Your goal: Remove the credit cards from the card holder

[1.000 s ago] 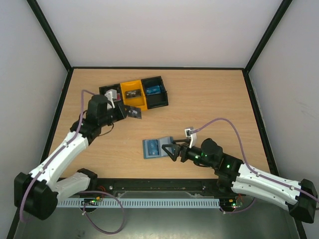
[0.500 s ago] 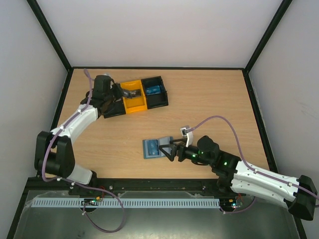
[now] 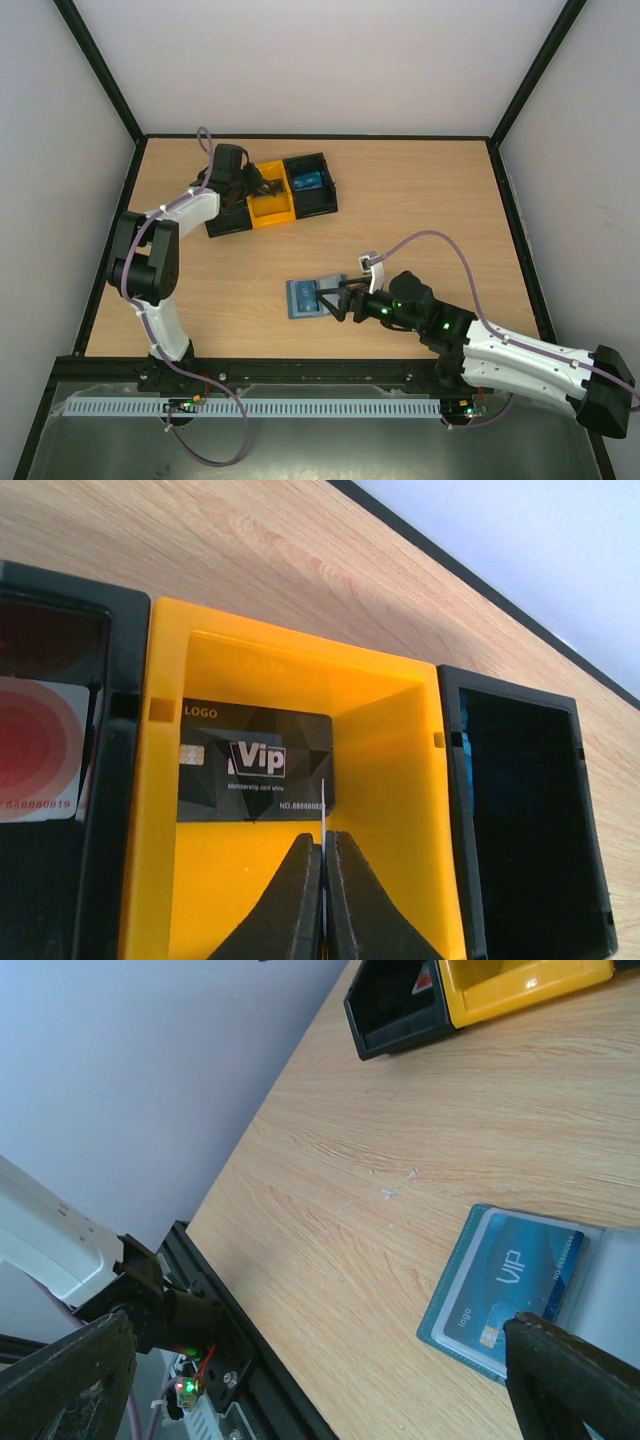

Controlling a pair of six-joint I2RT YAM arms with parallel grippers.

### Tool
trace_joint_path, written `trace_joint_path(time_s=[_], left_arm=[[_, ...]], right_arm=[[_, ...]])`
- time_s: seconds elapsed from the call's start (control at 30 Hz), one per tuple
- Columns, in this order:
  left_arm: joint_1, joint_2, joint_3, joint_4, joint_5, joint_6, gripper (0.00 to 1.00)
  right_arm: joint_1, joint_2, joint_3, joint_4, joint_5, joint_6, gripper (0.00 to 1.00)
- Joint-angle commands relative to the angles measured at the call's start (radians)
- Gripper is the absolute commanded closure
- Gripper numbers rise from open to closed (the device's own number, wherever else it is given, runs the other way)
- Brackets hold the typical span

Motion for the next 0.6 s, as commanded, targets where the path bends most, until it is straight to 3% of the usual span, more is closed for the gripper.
trace_joint_path(time_s=[0.0, 0.57], left_arm=[[0.011, 0.044, 0.059, 0.05, -0.01, 0.026, 0.97], [0.024, 0.204, 0.178, 0.058, 0.008, 0.041, 0.97]], right_arm=[[0.002, 0.042, 0.018, 0.054, 0.003, 0.01, 0.02], [0.002, 0.154, 0.102, -0.016, 0.076, -0.071, 0.02]])
